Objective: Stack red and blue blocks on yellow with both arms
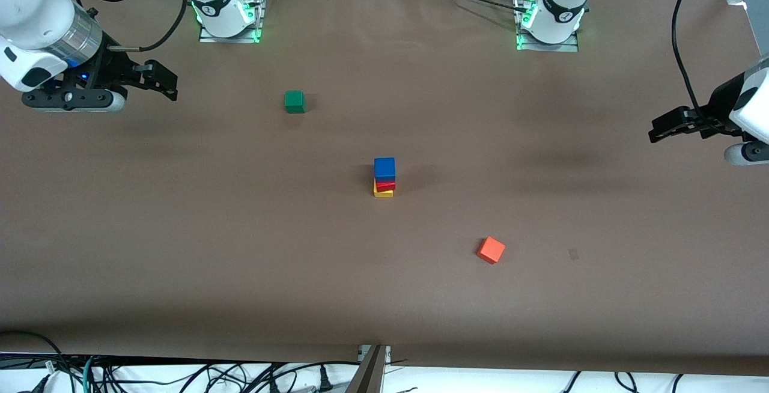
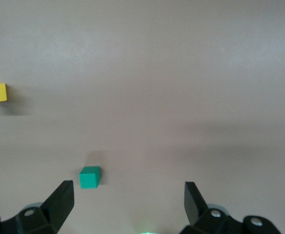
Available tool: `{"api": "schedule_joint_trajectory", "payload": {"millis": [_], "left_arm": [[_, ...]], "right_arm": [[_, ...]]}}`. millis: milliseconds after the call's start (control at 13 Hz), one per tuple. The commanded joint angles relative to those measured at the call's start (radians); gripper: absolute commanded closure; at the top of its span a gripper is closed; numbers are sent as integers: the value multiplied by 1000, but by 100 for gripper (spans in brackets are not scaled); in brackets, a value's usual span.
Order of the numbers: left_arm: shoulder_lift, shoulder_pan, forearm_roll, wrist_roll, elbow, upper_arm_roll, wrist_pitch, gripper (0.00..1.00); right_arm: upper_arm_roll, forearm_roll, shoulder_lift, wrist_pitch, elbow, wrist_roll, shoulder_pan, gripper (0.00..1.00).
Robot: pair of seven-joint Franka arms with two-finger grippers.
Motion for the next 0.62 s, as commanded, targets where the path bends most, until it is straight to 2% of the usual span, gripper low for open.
{"api": "schedule_joint_trajectory", "payload": {"millis": [0, 538], "left_arm": [[6, -1, 21, 7, 15, -4, -1, 0], [6, 0, 21, 7, 15, -4, -1, 0]], "right_arm": [[21, -14, -1, -5, 24, -9, -18, 0], [15, -14, 25, -20, 74, -21, -25, 0]]}}
